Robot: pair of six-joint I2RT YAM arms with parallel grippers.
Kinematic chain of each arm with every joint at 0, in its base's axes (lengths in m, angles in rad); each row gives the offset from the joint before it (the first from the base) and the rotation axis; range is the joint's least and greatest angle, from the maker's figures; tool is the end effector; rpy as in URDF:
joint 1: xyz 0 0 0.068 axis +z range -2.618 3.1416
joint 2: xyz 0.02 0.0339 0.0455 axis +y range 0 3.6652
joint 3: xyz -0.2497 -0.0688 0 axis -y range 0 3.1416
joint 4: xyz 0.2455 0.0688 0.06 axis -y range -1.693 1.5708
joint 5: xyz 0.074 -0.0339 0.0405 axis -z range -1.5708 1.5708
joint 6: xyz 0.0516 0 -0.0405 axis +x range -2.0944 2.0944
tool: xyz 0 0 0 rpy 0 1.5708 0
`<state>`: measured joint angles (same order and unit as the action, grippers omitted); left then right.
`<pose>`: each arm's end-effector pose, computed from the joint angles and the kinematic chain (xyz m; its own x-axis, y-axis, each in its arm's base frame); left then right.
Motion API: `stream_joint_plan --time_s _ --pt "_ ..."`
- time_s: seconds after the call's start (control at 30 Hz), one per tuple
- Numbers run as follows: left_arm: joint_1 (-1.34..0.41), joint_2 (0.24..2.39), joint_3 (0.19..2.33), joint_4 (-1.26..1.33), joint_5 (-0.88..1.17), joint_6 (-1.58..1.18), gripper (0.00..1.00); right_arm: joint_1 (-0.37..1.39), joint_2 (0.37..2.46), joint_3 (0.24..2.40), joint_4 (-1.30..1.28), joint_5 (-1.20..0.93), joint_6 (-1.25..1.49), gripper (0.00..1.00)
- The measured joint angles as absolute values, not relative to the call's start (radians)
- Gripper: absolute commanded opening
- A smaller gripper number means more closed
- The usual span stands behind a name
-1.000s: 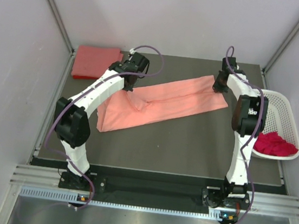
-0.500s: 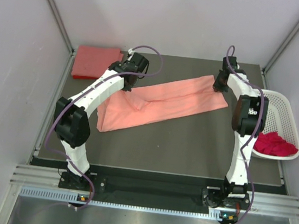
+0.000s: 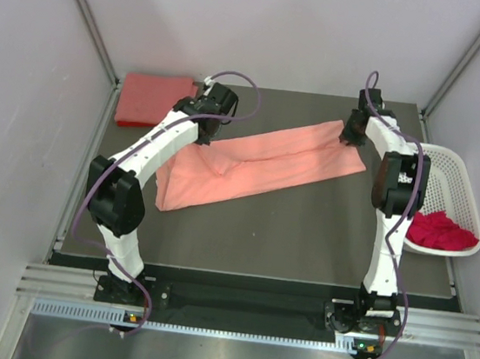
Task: Fold and stack the t-shirts
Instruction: Fold the tshirt
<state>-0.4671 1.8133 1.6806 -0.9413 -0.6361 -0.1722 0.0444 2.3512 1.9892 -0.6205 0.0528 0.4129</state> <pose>0.3587 -0.1466 0.2813 -0.7921 0.2451 -0.5590 -0.0267 0.9011 0.4329 0.5158 0.0202 0.1557 -0.7673 0.3670 -0.5259 0.3197 0.9298 0.1825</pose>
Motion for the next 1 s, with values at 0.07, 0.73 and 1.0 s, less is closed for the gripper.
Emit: stream_joint_plan --time_s 0.07,0.73,1.0 --pt "-0.466 1.814 1.688 -0.931 -0.609 -0.163 0.0 0.044 2.351 1.999 -0.629 0.049 0.414 0.37" --pt "-0.466 1.99 1.759 -0.851 -0.56 -0.095 0.0 0.052 2.085 1.961 -0.722 -0.011 0.447 0.5" --pt "-0.459 1.995 1.729 -0.822 -0.632 -0.103 0.0 0.112 2.034 1.866 -0.729 -0.05 0.459 0.51"
